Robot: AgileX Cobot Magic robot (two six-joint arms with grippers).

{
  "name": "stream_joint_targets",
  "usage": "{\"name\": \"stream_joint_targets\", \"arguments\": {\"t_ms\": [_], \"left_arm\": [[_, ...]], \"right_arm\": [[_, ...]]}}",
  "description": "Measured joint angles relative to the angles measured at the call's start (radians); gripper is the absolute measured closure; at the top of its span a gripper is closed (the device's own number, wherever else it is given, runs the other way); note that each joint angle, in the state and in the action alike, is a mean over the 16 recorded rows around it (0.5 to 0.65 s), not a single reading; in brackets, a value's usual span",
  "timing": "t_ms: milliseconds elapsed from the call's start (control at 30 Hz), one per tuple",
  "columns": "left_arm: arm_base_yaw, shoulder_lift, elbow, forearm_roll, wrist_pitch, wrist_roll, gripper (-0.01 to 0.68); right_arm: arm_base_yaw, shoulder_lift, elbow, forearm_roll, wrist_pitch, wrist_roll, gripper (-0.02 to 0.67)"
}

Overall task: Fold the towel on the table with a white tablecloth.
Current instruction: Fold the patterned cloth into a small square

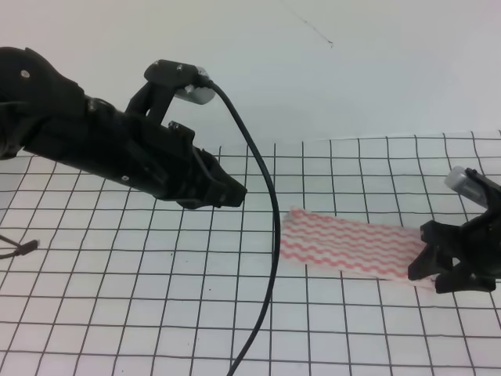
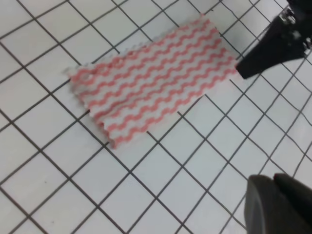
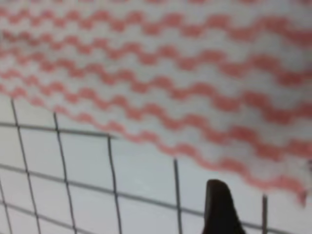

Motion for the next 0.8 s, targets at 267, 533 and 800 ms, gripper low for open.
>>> {"name": "stream_joint_targets", "arguments": {"t_ms": [267,533,800], "left_arm": [[0.000,0.000,0.000,-0.001,0.020,0.006,0.674],[0.000,0.000,0.000,-0.001,0.023,0.006,0.674],[0.000,0.000,0.000,-0.002,0.024,0.005,0.674]], "right_arm": [[0.001,0.042,0.000,0.047,-0.036,-0.019,0.263],[0.002,0.051,0.000,0.114,-0.057,-0.069,0.308],[0.002,0.053,0.000,0.157,-0.078,-0.123,0.428]]}}
